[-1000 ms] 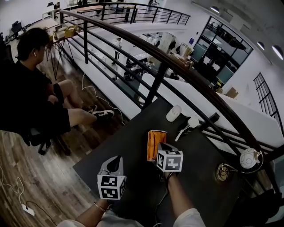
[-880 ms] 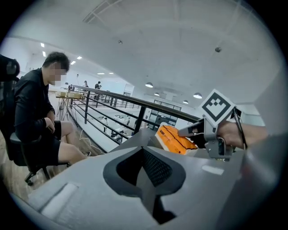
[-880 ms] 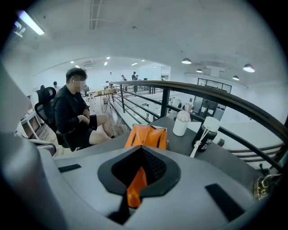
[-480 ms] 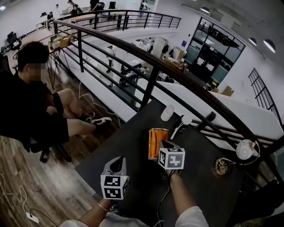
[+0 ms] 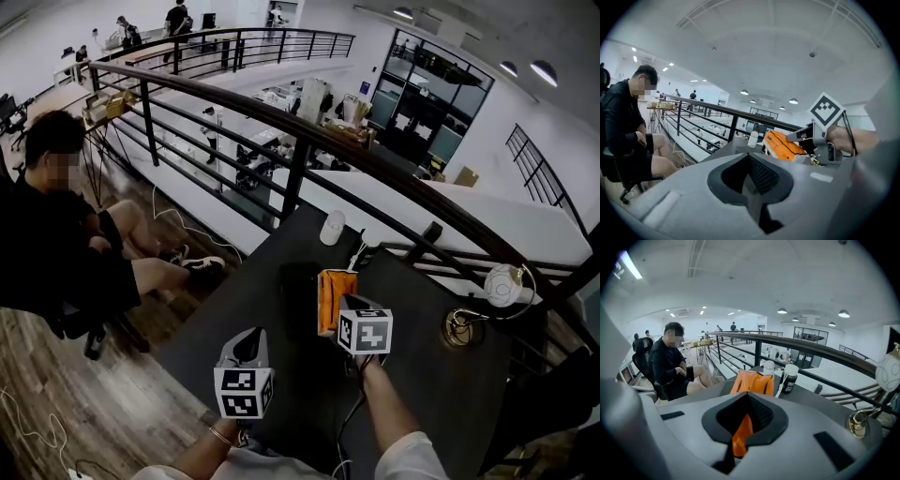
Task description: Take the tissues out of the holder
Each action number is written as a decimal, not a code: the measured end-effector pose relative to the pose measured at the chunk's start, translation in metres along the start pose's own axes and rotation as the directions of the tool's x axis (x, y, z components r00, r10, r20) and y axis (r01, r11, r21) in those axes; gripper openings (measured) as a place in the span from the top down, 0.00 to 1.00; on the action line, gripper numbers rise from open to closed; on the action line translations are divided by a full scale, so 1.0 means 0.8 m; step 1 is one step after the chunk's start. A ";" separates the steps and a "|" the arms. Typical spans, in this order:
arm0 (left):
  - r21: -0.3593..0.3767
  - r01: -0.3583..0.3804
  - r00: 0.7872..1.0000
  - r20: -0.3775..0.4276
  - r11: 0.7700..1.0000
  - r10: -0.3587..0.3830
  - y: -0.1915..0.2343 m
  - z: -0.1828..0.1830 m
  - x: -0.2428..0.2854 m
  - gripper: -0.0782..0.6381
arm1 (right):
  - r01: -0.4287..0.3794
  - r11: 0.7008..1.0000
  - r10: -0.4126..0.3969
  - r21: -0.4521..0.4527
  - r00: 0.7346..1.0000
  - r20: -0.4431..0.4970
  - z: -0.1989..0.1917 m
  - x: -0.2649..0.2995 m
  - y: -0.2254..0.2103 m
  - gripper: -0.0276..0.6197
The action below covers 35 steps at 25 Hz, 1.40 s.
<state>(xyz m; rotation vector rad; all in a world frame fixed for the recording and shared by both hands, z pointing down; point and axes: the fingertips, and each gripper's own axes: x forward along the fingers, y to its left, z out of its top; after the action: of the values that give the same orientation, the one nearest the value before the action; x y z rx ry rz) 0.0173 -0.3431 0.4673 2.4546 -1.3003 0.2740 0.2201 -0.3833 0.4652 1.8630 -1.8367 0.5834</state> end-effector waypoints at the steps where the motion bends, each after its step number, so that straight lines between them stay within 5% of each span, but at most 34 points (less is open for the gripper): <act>1: 0.001 0.009 1.000 0.000 1.000 -0.009 -0.007 0.000 -0.001 0.88 | 0.005 1.000 -0.005 0.006 1.000 0.002 -0.003 -0.006 -0.004 0.94; 21: 0.073 0.206 0.977 -0.078 0.976 -0.201 -0.144 -0.046 -0.002 0.88 | 0.106 0.984 -0.105 0.145 0.994 -0.012 -0.100 -0.089 -0.080 0.94; 35: 0.114 0.286 0.945 -0.196 0.951 -0.261 -0.206 -0.108 0.013 0.88 | 0.129 0.958 -0.114 0.258 0.991 -0.072 -0.188 -0.096 -0.121 0.94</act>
<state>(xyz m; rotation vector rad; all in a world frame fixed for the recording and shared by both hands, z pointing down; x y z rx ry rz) 0.1591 -0.2322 0.5149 2.6189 -0.8787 0.5153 0.3180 -0.2321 0.5385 2.0883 -1.6593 0.8610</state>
